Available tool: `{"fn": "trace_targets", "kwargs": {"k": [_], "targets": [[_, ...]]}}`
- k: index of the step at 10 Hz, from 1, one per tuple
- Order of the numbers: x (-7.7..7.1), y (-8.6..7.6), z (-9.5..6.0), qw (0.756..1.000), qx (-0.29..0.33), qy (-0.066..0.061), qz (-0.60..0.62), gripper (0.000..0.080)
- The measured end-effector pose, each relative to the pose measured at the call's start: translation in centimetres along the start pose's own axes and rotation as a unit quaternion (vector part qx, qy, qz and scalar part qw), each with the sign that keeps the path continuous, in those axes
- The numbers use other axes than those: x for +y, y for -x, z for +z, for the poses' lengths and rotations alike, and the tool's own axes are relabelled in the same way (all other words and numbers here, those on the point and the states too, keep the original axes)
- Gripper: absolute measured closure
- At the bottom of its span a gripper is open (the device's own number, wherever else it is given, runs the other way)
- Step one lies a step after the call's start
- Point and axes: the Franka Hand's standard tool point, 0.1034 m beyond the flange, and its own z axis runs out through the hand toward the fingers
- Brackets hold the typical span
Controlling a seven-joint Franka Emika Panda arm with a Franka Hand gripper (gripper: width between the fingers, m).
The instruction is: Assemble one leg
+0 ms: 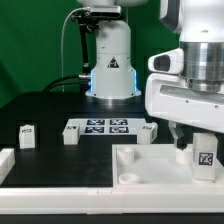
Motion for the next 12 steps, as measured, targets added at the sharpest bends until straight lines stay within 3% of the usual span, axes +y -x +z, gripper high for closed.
{"fn": "trace_targets", "kwargs": {"k": [2, 5, 7, 8, 10, 11, 12], "targets": [[0.10, -0.06, 0.06, 0.992, 0.001, 0.002, -0.123, 0.0150], [-0.30, 0.37, -0.55, 0.962, 0.007, 0.008, -0.271, 0.0150], [-0.20, 0.13, -0.72, 0.936, 0.011, 0.015, -0.351, 0.0150], [-0.16, 0.08, -0.72, 0.935, 0.011, 0.015, -0.355, 0.0150], [-0.15, 0.07, -0.71, 0.936, 0.011, 0.015, -0.352, 0.0429], [-0.15, 0.06, -0.71, 0.936, 0.011, 0.015, -0.352, 0.0508], [-0.15, 0.06, -0.71, 0.936, 0.011, 0.015, -0.352, 0.0508]]}}
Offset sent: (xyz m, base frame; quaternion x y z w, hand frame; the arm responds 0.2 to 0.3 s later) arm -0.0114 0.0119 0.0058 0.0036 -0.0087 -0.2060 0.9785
